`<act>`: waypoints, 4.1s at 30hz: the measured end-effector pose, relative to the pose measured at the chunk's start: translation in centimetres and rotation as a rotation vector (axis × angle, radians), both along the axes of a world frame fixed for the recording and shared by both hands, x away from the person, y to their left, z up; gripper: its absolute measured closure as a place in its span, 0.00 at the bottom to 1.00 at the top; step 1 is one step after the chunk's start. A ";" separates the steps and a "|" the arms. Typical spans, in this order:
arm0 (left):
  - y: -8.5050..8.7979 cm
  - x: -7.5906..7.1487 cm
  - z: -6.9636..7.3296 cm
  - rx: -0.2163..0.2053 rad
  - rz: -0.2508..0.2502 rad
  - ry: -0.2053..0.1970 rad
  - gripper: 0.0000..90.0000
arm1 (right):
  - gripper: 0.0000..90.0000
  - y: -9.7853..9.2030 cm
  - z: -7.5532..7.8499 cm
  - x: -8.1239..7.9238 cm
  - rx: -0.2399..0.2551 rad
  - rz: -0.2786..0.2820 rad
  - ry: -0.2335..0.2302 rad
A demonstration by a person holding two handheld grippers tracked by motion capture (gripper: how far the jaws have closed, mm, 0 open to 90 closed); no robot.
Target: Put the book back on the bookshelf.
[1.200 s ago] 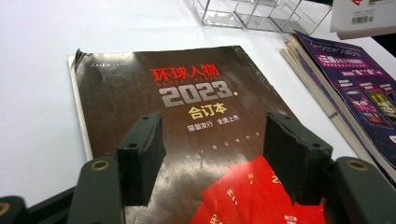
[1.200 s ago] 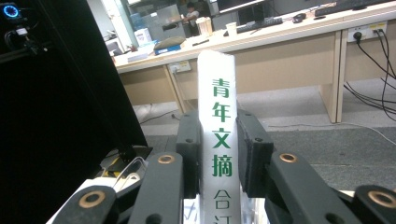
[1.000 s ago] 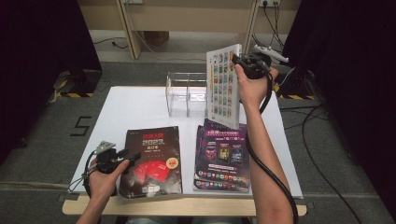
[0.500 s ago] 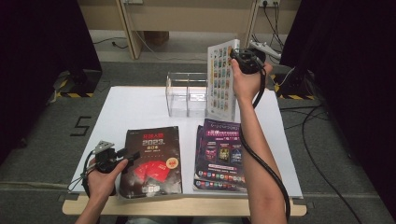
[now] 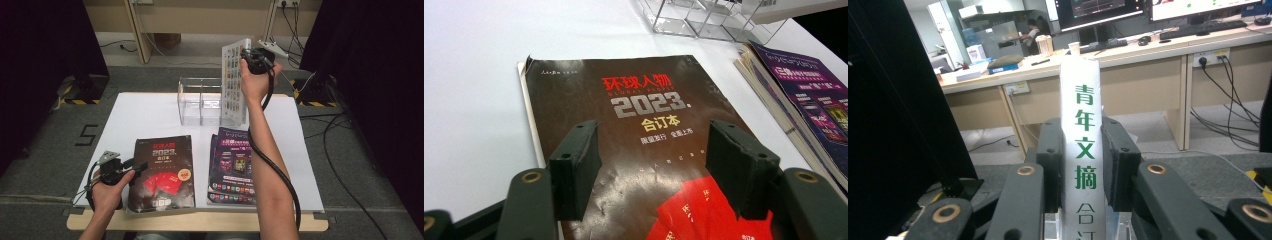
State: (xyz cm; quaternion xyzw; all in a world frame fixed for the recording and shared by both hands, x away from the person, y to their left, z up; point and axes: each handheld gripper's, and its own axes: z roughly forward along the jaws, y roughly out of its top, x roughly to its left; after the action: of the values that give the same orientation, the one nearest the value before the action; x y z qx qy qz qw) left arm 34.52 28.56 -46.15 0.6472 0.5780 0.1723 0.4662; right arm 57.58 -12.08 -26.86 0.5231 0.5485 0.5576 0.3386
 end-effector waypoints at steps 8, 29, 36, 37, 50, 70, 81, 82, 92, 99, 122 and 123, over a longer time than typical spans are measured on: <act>0.0 0.0 -0.3 0.002 0.000 0.009 0.42 | 0.82 0.7 -2.5 -0.9 -0.024 0.017 -0.031; -0.5 -0.4 -0.3 0.015 -0.008 0.007 0.42 | 0.81 -2.4 -5.0 -8.0 -0.035 0.016 -0.031; -0.5 -0.5 -0.2 0.010 -0.004 0.001 0.42 | 0.78 -3.0 -5.0 -9.1 -0.022 0.053 0.016; -0.4 -0.5 -0.2 0.011 -0.005 0.002 0.42 | 0.78 -3.0 -5.0 -9.1 -0.022 0.053 0.016; -0.4 -0.5 -0.1 0.005 -0.006 -0.001 0.42 | 0.72 -3.2 -4.6 -9.0 -0.010 0.069 0.155; -0.4 -0.5 -0.1 0.010 -0.006 0.001 0.42 | 0.67 -3.2 -4.6 -9.1 -0.099 0.060 0.200; -0.3 -0.5 -0.1 0.010 -0.006 0.004 0.42 | 0.67 -3.0 -5.0 -8.9 -0.125 0.032 0.195; -0.3 -0.5 -0.1 0.009 -0.005 0.003 0.42 | 0.73 -3.0 -4.9 -8.9 -0.129 0.028 0.195; -0.3 -0.5 -0.1 0.009 -0.005 0.004 0.42 | 0.82 -3.0 -4.9 -9.0 -0.148 0.025 0.187; -0.2 -0.5 -0.1 0.008 -0.004 0.004 0.42 | 0.83 -2.7 -4.8 -9.0 -0.138 0.016 0.183; 0.0 -0.4 -0.3 0.002 0.002 0.007 0.42 | 0.83 -1.0 -2.7 -6.6 -0.117 0.004 0.116; 0.0 -0.4 -0.3 0.002 0.002 0.007 0.42 | 0.83 -1.0 -2.7 -6.6 -0.117 0.004 0.116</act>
State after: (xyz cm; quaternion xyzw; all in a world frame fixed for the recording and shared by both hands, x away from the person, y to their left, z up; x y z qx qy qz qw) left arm 34.16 28.57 -46.47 0.6477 0.5799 0.1712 0.4635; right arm 50.97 -13.04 -29.61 0.5330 0.5997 0.4940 0.3349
